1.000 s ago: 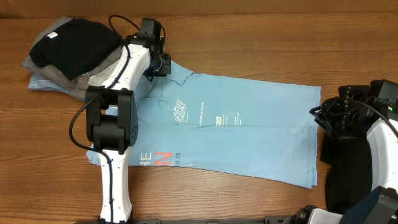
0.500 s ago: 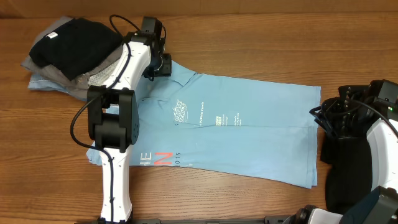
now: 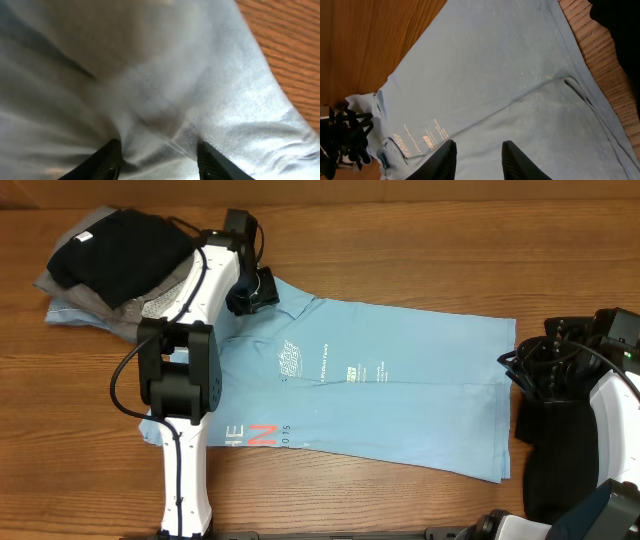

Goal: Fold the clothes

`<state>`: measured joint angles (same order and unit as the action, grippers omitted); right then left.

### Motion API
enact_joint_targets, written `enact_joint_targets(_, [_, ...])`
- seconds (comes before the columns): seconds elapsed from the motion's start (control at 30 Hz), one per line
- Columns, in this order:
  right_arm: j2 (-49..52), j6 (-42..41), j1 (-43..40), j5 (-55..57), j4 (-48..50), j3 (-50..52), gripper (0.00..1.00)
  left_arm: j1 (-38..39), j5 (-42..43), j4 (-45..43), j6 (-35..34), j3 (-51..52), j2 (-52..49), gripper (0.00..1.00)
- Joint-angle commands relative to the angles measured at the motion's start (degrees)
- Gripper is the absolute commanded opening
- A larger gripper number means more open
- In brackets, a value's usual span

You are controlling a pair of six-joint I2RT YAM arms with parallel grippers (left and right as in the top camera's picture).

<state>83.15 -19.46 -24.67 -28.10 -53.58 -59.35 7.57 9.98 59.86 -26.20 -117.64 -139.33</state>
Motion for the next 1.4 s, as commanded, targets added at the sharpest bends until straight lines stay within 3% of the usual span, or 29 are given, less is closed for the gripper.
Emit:
enact_joint_targets(0.0, [-0.5, 0.4, 0.3, 0.2, 0.2, -0.7, 0.34, -3.0, 3.6, 0.3, -6.5, -1.5, -1.1, 0.53])
enact_joint_targets(0.4, [-0.5, 0.4, 0.3, 0.2, 0.2, -0.7, 0.34, -3.7, 3.9, -7.4, -7.7, -1.4, -1.2, 0.50])
enact_joint_targets(0.73, [-0.5, 0.5, 0.3, 0.3, 0.1, -0.7, 0.33, -3.8, 5.0, -9.6, -9.1, -1.4, -1.2, 0.37])
enact_joint_targets(0.97, [-0.5, 0.4, 0.3, 1.1, 0.2, -0.7, 0.33, -3.4, 6.4, -5.9, -8.5, -1.0, -1.2, 0.47])
enact_joint_targets(1.37, [-0.5, 0.4, 0.3, 1.1, 0.1, -0.7, 0.34, -2.7, 7.5, -9.2, -10.5, 1.4, -3.7, 0.43])
